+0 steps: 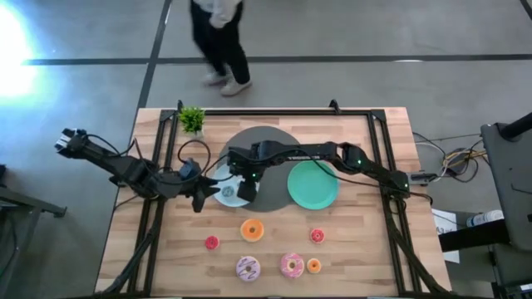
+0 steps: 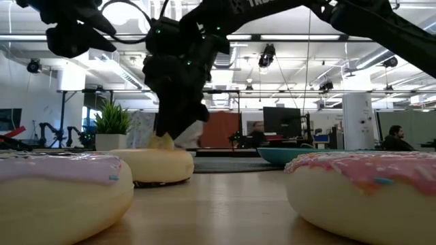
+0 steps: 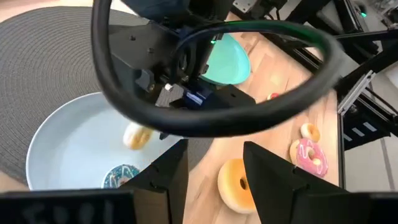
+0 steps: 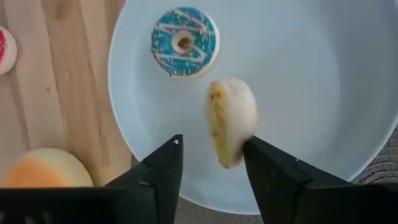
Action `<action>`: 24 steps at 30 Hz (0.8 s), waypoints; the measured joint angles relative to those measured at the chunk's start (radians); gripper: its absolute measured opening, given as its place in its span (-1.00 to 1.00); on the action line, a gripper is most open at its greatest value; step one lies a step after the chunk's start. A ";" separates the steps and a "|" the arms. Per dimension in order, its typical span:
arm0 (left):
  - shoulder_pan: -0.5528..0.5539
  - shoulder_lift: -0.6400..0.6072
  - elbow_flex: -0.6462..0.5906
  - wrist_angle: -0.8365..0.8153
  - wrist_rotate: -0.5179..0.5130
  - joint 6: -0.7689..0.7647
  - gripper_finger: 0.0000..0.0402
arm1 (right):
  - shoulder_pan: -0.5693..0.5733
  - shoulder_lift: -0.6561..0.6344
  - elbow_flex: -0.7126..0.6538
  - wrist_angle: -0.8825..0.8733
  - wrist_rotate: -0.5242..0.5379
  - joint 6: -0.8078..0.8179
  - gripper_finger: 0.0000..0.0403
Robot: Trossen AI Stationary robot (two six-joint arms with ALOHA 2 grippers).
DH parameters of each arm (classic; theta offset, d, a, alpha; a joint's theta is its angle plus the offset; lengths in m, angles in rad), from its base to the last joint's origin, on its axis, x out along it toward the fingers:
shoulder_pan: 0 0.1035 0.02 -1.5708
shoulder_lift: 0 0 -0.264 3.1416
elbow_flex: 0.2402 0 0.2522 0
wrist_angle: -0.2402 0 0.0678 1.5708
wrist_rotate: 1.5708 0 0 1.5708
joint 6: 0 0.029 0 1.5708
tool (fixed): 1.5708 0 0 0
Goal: Pick & Place donuts
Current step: Put the top small orange donut on the light blue plate
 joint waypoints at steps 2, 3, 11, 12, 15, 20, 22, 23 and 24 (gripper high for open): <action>-0.005 0.000 0.000 -0.001 0.000 -0.003 -0.37 | -0.002 0.000 -0.014 0.000 -0.068 -0.001 -0.16; -0.006 0.000 0.000 -0.001 0.000 -0.005 -0.37 | -0.002 0.000 -0.021 -0.001 -0.108 0.003 -0.15; -0.006 0.000 0.000 -0.002 -0.001 -0.024 -0.37 | 0.004 -0.005 -0.034 -0.010 0.090 0.020 -0.18; -0.006 0.000 0.000 -0.002 -0.001 -0.025 -0.37 | 0.004 -0.009 -0.034 -0.009 0.124 0.016 -0.18; -0.006 0.000 0.000 -0.002 -0.001 -0.031 -0.37 | 0.002 -0.018 -0.030 0.001 0.123 -0.001 -0.19; -0.006 0.000 0.000 -0.002 -0.002 -0.041 -0.37 | 0.015 -0.015 -0.029 0.049 0.009 -0.039 -0.18; -0.006 0.000 0.000 -0.006 -0.002 -0.047 -0.37 | 0.027 -0.004 -0.028 0.068 0.008 -0.061 -0.17; -0.006 0.000 0.000 -0.009 -0.002 -0.048 -0.37 | 0.034 0.001 -0.028 0.072 0.009 -0.079 -0.16; -0.006 0.000 0.000 -0.014 -0.002 -0.049 -0.37 | 0.041 0.008 -0.029 0.083 0.009 -0.098 -0.16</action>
